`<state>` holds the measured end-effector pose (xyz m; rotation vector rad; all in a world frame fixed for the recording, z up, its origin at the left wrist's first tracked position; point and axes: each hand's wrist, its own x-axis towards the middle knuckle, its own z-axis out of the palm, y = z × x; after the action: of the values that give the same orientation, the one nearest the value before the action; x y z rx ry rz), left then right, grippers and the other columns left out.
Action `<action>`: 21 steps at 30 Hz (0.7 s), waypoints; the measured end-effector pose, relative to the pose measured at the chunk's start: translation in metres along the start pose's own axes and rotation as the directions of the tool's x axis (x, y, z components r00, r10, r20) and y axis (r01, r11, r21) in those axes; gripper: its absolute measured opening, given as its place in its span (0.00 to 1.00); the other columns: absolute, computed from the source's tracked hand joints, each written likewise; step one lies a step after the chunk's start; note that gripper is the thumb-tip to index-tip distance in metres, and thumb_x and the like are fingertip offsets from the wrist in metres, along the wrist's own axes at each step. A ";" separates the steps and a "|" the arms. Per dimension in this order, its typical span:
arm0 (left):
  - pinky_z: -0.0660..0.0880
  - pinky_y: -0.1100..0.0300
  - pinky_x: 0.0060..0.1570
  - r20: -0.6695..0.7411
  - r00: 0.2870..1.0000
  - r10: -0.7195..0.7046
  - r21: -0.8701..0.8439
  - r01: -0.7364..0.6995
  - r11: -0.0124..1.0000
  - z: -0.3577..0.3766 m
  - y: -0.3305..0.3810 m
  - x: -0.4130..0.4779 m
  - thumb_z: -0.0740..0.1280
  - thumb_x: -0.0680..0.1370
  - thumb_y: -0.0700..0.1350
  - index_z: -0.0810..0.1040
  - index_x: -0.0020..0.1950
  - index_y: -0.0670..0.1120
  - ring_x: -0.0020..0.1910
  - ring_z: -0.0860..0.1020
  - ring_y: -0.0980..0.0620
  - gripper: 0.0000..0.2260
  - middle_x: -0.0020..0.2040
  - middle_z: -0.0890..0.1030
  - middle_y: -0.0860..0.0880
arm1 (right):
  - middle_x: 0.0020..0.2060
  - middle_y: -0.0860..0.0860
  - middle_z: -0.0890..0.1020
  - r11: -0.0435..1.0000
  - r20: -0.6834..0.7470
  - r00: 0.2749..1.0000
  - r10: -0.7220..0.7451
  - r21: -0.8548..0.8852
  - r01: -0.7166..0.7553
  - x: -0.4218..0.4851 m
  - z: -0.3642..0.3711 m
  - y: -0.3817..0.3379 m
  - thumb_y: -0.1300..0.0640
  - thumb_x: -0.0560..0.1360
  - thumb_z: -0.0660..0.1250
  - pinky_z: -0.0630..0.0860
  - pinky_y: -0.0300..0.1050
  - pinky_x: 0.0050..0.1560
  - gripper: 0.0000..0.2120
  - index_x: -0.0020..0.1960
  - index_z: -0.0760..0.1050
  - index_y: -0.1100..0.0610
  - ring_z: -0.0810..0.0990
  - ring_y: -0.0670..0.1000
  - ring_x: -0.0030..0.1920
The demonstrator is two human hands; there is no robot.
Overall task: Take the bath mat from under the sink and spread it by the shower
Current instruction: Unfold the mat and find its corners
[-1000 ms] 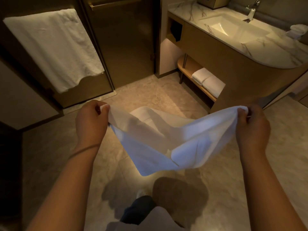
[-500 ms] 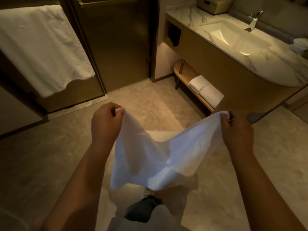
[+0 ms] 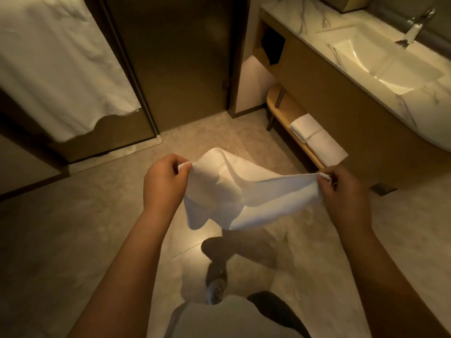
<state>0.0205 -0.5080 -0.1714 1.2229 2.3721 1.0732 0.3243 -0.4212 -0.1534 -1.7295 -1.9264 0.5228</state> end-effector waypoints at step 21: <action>0.72 0.59 0.36 -0.150 0.982 -0.114 0.119 0.133 0.984 0.102 0.093 0.141 0.66 0.76 0.48 0.81 0.45 0.52 0.40 0.77 0.57 0.04 0.42 0.81 0.54 | 0.45 0.50 0.82 0.980 0.168 0.968 -0.185 0.104 0.169 0.273 0.042 0.042 0.51 0.78 0.63 0.76 0.47 0.42 0.08 0.53 0.78 0.52 0.77 0.49 0.43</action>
<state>0.0436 -0.3120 -0.1618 1.0536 2.6238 1.0144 0.3131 -0.1439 -0.1823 -1.4805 -2.1222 0.7035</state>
